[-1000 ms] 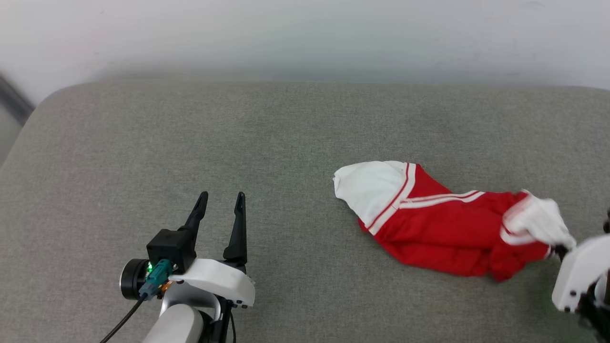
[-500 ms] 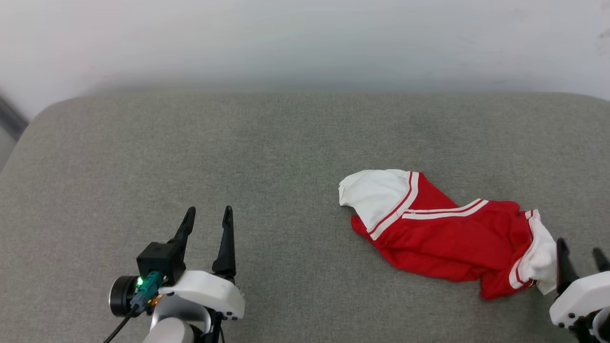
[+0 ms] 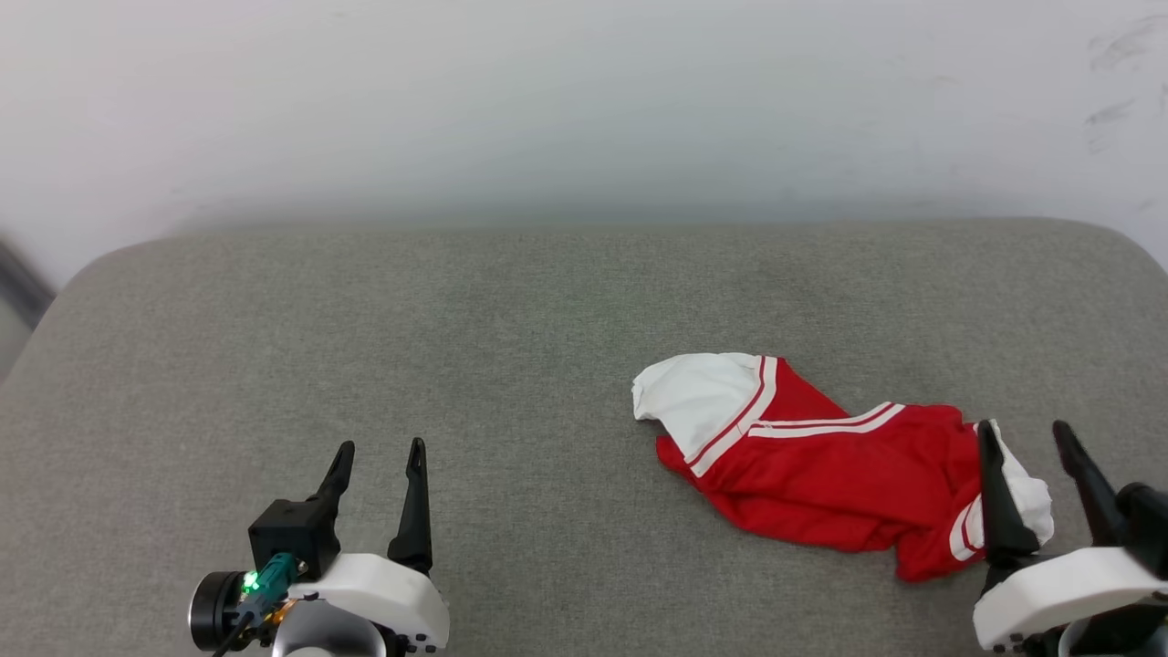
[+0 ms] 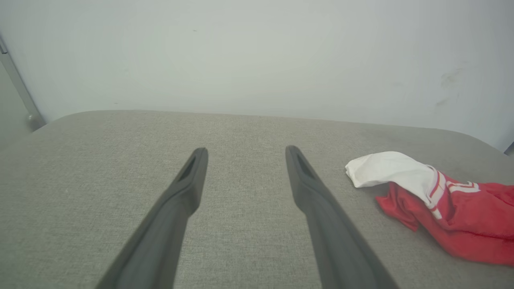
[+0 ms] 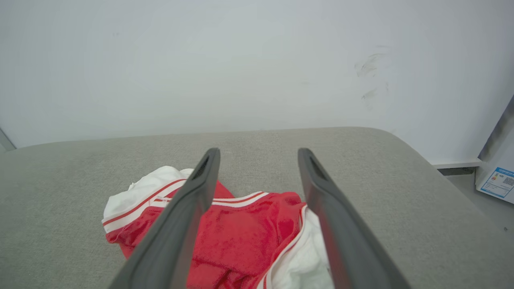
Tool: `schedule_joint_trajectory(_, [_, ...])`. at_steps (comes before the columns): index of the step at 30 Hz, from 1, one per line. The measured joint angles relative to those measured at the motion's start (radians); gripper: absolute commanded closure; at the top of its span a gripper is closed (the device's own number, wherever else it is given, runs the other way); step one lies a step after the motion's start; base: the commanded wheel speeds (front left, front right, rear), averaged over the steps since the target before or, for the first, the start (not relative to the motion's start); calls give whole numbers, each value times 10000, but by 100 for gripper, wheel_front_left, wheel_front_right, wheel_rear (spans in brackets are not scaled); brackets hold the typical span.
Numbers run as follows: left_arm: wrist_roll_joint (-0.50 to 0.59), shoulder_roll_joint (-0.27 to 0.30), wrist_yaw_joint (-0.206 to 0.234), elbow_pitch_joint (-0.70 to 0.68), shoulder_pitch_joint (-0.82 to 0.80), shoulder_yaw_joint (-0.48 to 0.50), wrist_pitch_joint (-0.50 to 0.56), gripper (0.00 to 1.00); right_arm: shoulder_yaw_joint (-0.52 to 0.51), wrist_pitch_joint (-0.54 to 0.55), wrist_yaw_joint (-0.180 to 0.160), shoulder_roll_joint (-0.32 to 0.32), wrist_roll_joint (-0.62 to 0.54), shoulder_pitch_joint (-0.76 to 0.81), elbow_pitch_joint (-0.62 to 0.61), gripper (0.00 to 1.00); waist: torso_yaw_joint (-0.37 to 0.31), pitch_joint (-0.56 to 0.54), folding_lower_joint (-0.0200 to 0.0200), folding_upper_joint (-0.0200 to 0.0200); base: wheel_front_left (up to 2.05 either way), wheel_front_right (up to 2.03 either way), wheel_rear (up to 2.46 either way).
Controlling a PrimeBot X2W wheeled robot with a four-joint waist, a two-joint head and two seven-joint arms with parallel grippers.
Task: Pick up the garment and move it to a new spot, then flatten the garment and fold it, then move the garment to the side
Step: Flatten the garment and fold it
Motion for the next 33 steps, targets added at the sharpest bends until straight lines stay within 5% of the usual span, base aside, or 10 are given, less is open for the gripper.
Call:
schedule_joint_trajectory(12, [142, 105, -159, -119, -710, -451, 784, 0, 1131, 437, -2, 6, 305, 726, -1507, 0, -401, 82, 0, 0, 0, 0, 0])
schedule_joint_trajectory(20, [290, -518, -1066, 610, -3786, -1356, 2445, 0, 1457, 451, -2, 2, 393, 344, -1958, 0, -644, 873, 0, 0, 0, 0, 0])
schedule_joint_trajectory(33, [301, -815, -2792, 4119, -7377, -2617, 5881, 0, 1929, -52, -2, 4, 650, -448, -1910, 0, -1417, 2642, 1, 0, 0, 0, 0])
